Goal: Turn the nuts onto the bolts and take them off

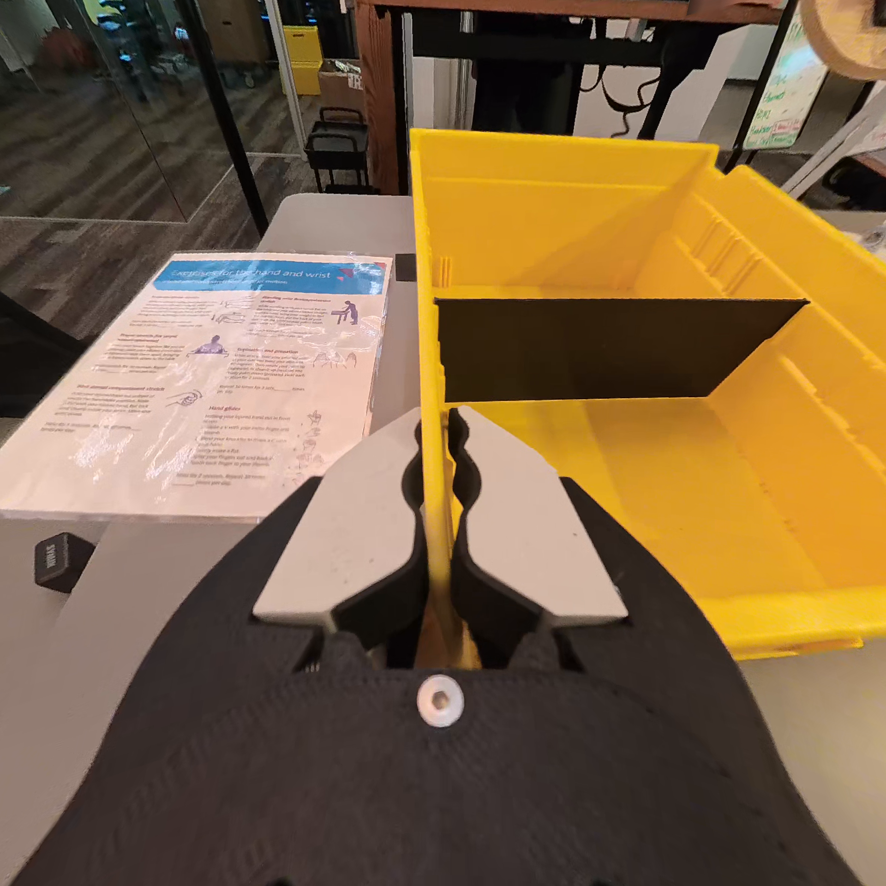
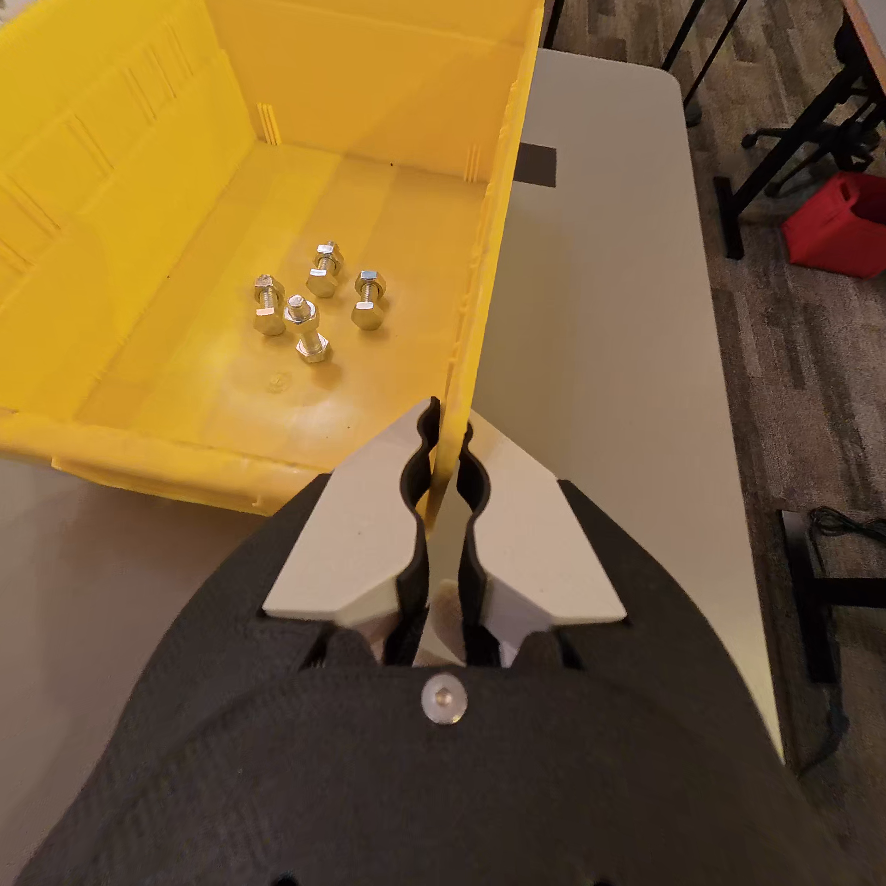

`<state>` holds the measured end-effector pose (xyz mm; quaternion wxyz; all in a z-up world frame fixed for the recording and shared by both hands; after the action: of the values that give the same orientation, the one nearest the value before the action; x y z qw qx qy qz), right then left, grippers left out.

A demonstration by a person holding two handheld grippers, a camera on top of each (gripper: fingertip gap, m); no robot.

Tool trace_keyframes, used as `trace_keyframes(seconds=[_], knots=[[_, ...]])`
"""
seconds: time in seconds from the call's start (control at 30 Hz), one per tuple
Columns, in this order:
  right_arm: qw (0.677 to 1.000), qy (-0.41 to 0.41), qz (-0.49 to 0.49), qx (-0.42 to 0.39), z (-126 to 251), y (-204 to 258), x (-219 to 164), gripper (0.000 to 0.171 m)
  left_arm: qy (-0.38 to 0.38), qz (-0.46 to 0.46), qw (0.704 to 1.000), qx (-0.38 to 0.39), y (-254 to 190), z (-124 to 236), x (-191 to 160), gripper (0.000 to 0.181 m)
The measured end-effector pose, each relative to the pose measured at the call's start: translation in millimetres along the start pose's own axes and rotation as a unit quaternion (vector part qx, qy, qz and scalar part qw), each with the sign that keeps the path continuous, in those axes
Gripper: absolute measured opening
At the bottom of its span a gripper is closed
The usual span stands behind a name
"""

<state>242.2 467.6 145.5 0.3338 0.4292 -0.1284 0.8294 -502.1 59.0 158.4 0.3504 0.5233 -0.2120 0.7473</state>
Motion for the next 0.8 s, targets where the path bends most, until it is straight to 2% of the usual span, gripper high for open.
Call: trace_keyframes(seconds=[0.33,0.57,0.8], knots=[[0.999,-0.013,0.012,0.046,11,83,-4,0.001,-0.043,0.048,0.998,-0.001,8,58,6,0.005],[0.996,0.001,0.011,0.094,-15,158,-19,0.002,-0.073,0.079,0.994,-0.004,14,102,8,0.005],[0.991,-0.004,0.027,0.13,-41,234,-7,0.001,-0.095,0.102,0.99,0.009,34,143,7,0.005]])
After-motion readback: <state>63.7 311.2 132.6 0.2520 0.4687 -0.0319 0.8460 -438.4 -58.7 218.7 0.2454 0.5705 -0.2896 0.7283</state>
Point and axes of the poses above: each gripper's, where its closed fingertips meet, z back along the fingers, x out of its top, y = z × x across the jaws, the point moved 2 cm from there along z, back along the fingers, and after that the axes turned 14 degrees about x, right-handed, at the moved point
